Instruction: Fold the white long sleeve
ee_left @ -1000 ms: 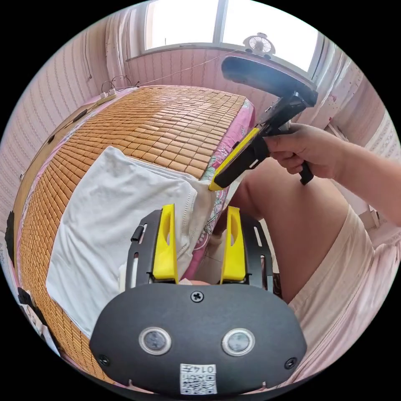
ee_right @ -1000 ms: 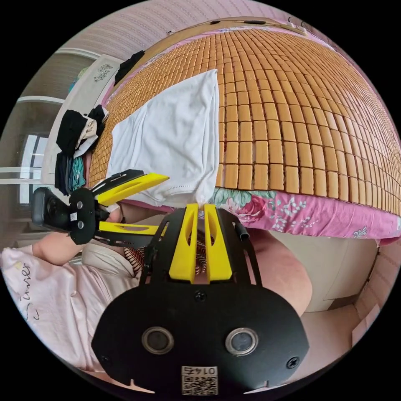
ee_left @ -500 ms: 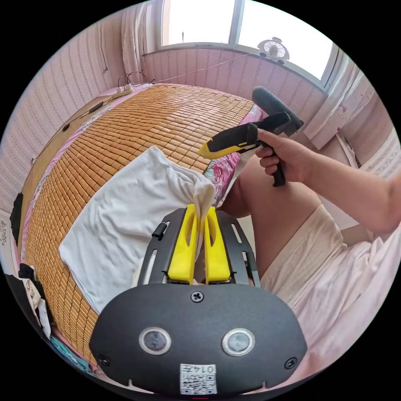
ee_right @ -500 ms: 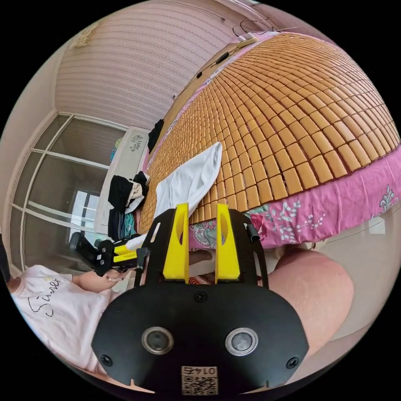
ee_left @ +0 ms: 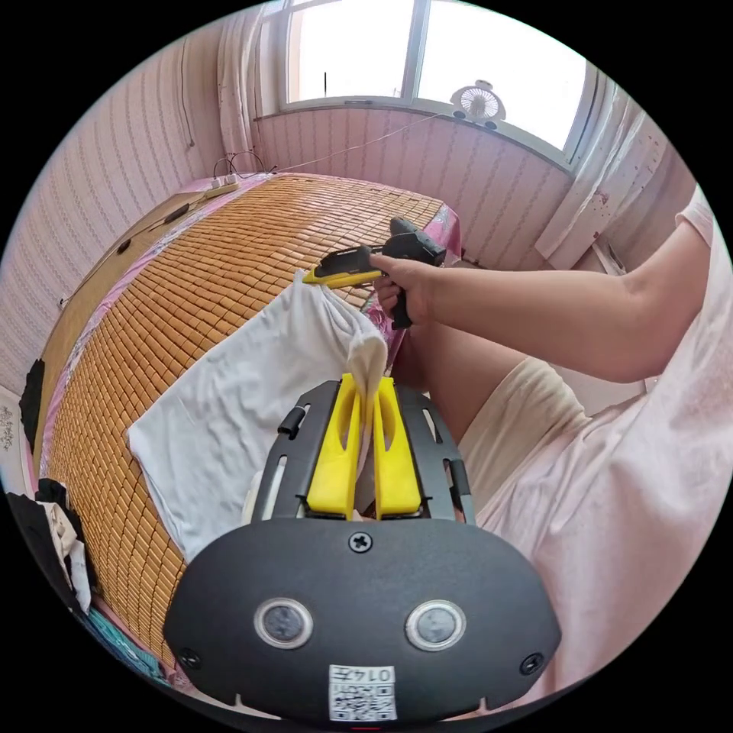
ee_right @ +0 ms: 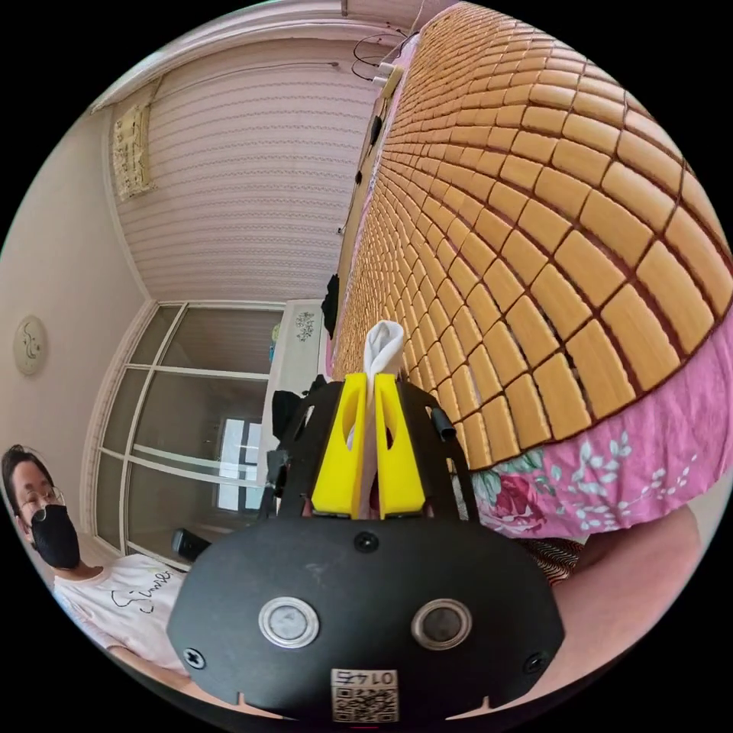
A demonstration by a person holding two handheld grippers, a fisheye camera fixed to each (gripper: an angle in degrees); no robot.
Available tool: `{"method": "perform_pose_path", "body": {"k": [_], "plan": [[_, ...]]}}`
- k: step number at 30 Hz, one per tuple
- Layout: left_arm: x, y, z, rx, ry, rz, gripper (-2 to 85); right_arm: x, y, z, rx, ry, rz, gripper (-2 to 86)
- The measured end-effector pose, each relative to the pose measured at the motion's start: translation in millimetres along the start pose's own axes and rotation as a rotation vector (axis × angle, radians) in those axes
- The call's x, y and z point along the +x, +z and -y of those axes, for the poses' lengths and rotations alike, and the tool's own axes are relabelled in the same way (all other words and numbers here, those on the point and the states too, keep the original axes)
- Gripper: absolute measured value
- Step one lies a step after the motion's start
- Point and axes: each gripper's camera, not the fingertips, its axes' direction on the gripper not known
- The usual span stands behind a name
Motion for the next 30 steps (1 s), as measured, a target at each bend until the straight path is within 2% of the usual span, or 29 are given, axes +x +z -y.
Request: {"method": "perform_pose_path", "body": {"k": [5,10,12,18,22,23,27,30], "plan": [[2.7,10.1,28.2,0.100,0.049,-0.142,0.3,-53.6,-89.1,9.3,0.116,-0.157,-0.092,1.0],[-12.2,13.6,40.4,0.193,0.013,-0.221,0.2,-112.8,-119.4,21.2,0.114,-0.270,-0.255,0.9],[-33.4,17.0,29.1,0.178,-0.049,-0.223,0.2,-131.5,-101.0,27.9,0.054,-0.314,-0.313,0.9],[-91.2,26.9,-24.1,0.084,-0.225,-0.133,0.3,-163.4,37.0,44.3,-0.213,-0.385,-0.344,1.1],[-130.7,52.1,-57.8,-0.023,-0.404,-0.095,1.1,-166.4,144.2,49.8,-0.377,-0.333,-0.530,1.7],[-142.6,60.1,-67.0,-0.062,-0.463,-0.094,1.8,-168.7,160.1,50.9,-0.394,-0.327,-0.522,1.8],[-171.8,68.1,-87.9,-0.090,-0.588,-0.123,5.3,-188.9,169.3,55.1,-0.385,-0.406,-0.457,2.3],[-185.0,67.8,-93.8,-0.148,-0.633,-0.072,5.7,-202.3,171.9,62.0,-0.416,-0.522,-0.610,3.3]]}}
